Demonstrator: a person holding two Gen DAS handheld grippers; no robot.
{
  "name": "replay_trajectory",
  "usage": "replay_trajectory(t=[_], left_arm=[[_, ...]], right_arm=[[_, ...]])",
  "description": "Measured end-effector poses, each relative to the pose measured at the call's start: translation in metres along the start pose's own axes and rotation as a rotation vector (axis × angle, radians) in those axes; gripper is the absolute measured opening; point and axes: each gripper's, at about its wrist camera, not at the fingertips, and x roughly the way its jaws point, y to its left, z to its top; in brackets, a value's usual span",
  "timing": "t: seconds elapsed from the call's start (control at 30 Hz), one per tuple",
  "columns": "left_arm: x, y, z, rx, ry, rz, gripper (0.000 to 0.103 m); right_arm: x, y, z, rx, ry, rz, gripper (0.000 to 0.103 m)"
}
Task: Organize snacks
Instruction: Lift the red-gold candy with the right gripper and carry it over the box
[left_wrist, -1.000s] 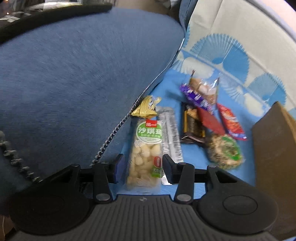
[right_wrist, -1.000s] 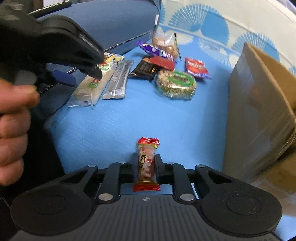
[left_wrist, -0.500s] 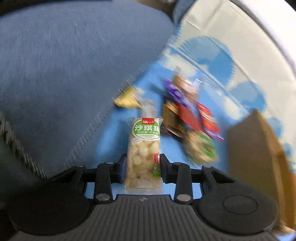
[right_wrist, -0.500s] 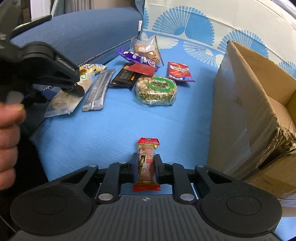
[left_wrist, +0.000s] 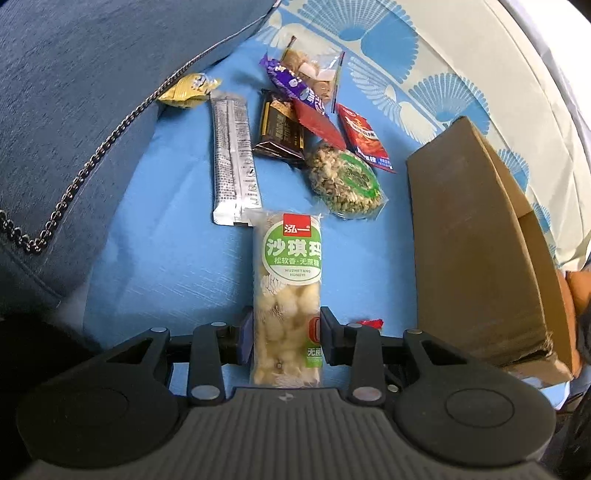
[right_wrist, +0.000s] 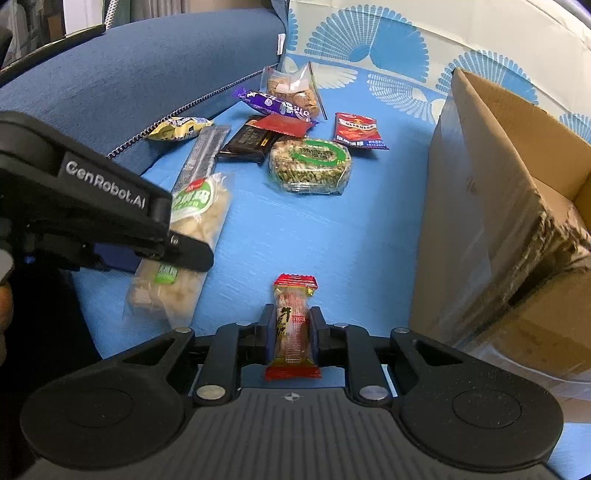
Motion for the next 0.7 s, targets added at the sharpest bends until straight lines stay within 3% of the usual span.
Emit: replay_trajectory(t=[0.4,0.7], left_arm=[[-0.004,-0.004,-0.004,0.023,-0.017,0.001,0.040],[-0.015,0.002,-0.001,-0.005,-0.054,-0.124,0.039]], right_arm=[[-0.007,-0.002,-0.005,-0.011,-0.001,-0.022,0.018],[-0.041,0.002,-0.001,-0.013,-0.078,-0.036,0.018]])
